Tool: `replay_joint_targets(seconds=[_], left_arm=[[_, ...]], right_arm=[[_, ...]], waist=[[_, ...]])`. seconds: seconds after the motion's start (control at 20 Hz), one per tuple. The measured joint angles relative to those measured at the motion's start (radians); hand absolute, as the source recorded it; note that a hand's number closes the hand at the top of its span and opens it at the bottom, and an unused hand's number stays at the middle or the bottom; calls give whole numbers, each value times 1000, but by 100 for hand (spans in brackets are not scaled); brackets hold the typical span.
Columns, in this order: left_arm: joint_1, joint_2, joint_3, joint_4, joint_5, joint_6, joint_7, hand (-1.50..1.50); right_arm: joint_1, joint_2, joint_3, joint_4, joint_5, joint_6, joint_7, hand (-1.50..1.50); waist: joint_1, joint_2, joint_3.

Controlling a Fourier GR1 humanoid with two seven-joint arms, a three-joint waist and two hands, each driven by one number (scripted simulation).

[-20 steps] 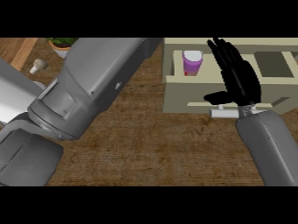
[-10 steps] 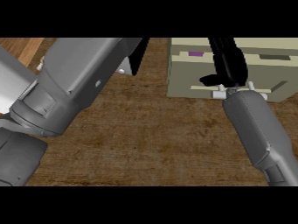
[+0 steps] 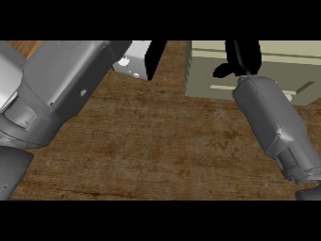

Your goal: Pick up the can, place it into the drawer and close the drawer

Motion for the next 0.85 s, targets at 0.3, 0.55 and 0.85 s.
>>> replay_joint_targets(seconds=[0.3,0.55,0.85], left_arm=[[59,35,-9,-87,-6,-15,31,-150],[112,63,-17,-158,-10,-28,47,-150],[184,98,-22,-248,-8,-37,68,-150]], right_arm=[[-92,-14,-25,119,5,-1,-10,-150],[-131,-17,-53,170,-16,8,-52,-150],[-142,-15,-105,190,-71,18,-156,-150]], waist=[[13,9,4],[17,15,7],[18,17,9]])
